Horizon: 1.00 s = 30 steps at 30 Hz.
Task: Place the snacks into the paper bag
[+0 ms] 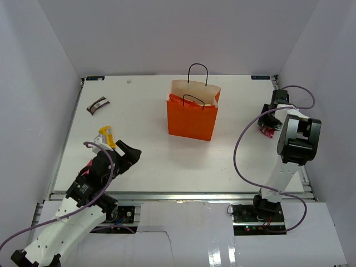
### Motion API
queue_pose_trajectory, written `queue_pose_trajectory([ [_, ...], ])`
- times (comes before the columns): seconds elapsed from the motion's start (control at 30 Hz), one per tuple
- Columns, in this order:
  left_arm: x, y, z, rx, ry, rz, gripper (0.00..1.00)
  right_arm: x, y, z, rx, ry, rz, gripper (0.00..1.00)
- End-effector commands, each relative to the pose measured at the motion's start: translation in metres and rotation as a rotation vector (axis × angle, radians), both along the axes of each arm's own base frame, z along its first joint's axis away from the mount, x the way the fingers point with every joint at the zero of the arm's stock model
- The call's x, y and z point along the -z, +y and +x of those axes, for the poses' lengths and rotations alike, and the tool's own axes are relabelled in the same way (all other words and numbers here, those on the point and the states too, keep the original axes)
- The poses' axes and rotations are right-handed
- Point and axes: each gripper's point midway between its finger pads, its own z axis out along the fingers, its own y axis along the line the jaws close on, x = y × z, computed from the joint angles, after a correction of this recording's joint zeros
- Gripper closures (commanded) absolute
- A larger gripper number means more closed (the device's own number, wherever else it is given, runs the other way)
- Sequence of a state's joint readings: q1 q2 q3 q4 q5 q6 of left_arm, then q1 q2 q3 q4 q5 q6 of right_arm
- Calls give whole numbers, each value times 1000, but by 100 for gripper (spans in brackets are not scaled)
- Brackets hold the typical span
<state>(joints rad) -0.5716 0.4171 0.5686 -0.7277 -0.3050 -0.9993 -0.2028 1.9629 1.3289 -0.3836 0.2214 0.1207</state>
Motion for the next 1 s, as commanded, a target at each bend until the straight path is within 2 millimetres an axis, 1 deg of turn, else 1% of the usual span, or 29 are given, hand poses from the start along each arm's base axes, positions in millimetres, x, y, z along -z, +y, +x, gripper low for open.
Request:
queue_pose_trajectory([
  [0.0,-7,1,1,-21,4,-8,2,7,7,-5,28,-24,52,35],
  [0.03,-5,1,2,-22,9,-7,2,13,9,-11,24,-13,58,39],
  [0.07,-4,1,2,-23,10,-8,2,14,10,-14,22,-11,60,47],
  [0.13,-5,1,2,-23,5,-11,2,10,11,-14,8,-31,58,54],
  [0.17,-5,1,2,-24,3,-11,2,12,14,-19,1,-26,60,62],
  [0.23,-7,2,2,-24,-5,-14,2,-1,13,-19,-23,-63,45,68],
  [0.27,-6,2,2,-26,-7,-14,2,-5,13,-17,-33,-84,38,75],
  [0.3,-7,2,1,-26,-11,-17,2,-15,13,-18,-48,-109,29,78],
  [0.37,-8,3,1,-27,-19,-21,2,-28,15,-15,-110,-149,15,85],
  [0.4,-8,4,0,-26,-22,-22,2,-44,18,-14,-141,-189,6,87],
  [0.43,-9,4,0,-27,-26,-26,2,-54,23,-11,-177,-221,17,88],
  [0.47,-9,4,0,-28,-28,-27,2,-64,25,-9,-249,-240,-4,90],
  [0.5,-10,5,-1,-29,-35,-33,2,-85,31,-8,-306,-286,-7,92],
  [0.53,-11,5,-1,-30,-39,-37,2,-104,50,-3,-416,-347,46,92],
  [0.57,-12,5,-2,-32,-42,-39,2,-118,57,-1,-520,-378,30,92],
  [0.6,-14,5,-2,-32,-52,-46,2,-143,69,-4,-601,-435,37,92],
  [0.63,-14,6,-2,-33,-54,-51,2,-170,92,-4,-730,-516,87,92],
  [0.67,-16,6,-3,-31,-60,-54,2,-201,113,-11,-861,-602,108,92],
  [0.7,-16,6,-3,-32,-62,-57,2,-217,112,-10,-878,-635,74,92],
  [0.73,-17,6,-3,-32,-65,-59,2,-251,131,-14,-977,-720,111,92],
  [0.8,-18,6,-4,-32,-68,-66,2,-291,155,-23,-1099,-808,136,92],
  [0.83,-19,6,-4,-32,-69,-71,2,-306,177,-35,-1195,-837,218,92],
  [0.87,-18,6,-4,-34,-67,-73,2,-335,196,-40,-1274,-888,222,92],
  [0.9,-19,5,-4,-34,-71,-77,2,-347,211,-47,-1334,-912,242,92],
  [0.93,-18,5,-4,-35,-68,-76,2,-355,224,-52,-1375,-917,256,92],
  [0.97,-19,6,-4,-38,-69,-79,2,-371,247,-60,-1449,-950,258,92],
])
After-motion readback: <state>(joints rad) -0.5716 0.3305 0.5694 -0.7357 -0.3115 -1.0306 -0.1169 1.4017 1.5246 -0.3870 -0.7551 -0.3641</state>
